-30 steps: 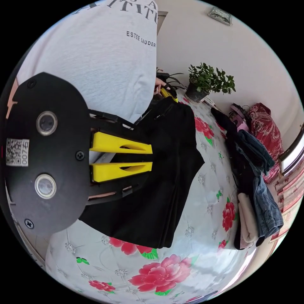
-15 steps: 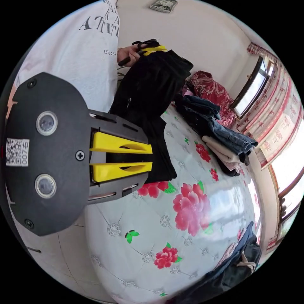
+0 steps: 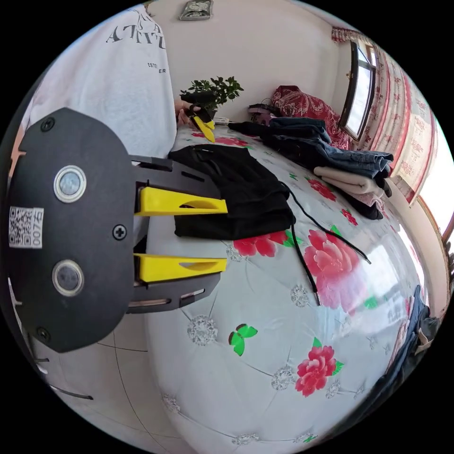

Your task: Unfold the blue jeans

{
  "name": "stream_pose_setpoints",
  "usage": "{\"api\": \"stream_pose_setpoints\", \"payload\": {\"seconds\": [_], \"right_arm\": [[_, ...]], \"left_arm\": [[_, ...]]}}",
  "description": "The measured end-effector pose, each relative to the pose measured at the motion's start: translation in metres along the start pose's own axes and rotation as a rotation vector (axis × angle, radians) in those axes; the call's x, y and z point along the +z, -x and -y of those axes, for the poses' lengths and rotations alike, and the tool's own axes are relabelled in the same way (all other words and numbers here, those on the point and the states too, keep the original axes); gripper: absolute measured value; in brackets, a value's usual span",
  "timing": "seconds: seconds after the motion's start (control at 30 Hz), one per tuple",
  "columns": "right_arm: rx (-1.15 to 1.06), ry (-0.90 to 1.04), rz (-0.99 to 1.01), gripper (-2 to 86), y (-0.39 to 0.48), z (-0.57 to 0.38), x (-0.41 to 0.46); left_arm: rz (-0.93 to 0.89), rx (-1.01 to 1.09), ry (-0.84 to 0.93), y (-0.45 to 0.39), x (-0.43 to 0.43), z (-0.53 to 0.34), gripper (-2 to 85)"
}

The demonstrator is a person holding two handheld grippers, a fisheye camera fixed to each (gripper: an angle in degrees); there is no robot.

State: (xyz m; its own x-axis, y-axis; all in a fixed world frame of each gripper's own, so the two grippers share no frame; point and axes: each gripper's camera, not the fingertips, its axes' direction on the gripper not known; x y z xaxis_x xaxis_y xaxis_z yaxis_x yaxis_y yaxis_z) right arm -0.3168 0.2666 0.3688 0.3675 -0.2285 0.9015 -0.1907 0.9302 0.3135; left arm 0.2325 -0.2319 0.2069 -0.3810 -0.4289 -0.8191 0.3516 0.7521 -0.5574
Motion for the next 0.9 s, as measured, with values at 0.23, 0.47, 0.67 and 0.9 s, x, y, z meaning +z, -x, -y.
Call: {"api": "stream_pose_setpoints", "payload": {"seconds": [0.23, 0.47, 0.67, 0.9], "right_arm": [[0.027, 0.089, 0.070, 2.2, -0.020, 0.027, 0.028], [0.018, -0.001, 0.411, 0.4, -0.007, 0.067, -0.012], [-0.288, -0.222, 0.599, 0.5, 0.101, 0.186, -0.095], [-0.397, -0.482, 0.361, 2.6, 0.228, 0.345, -0.110]], "left_arm": [[-0.068, -0.084, 0.123, 0.013, 0.074, 0.043, 8.8], [-0.191, 0.063, 0.099, -0.039, 0.044, 0.116, 6.8], [-0.235, 0.361, -0.135, -0.132, -0.070, 0.255, 6.8], [0.175, 0.357, -0.292, -0.161, -0.165, 0.443, 10.1]]}}
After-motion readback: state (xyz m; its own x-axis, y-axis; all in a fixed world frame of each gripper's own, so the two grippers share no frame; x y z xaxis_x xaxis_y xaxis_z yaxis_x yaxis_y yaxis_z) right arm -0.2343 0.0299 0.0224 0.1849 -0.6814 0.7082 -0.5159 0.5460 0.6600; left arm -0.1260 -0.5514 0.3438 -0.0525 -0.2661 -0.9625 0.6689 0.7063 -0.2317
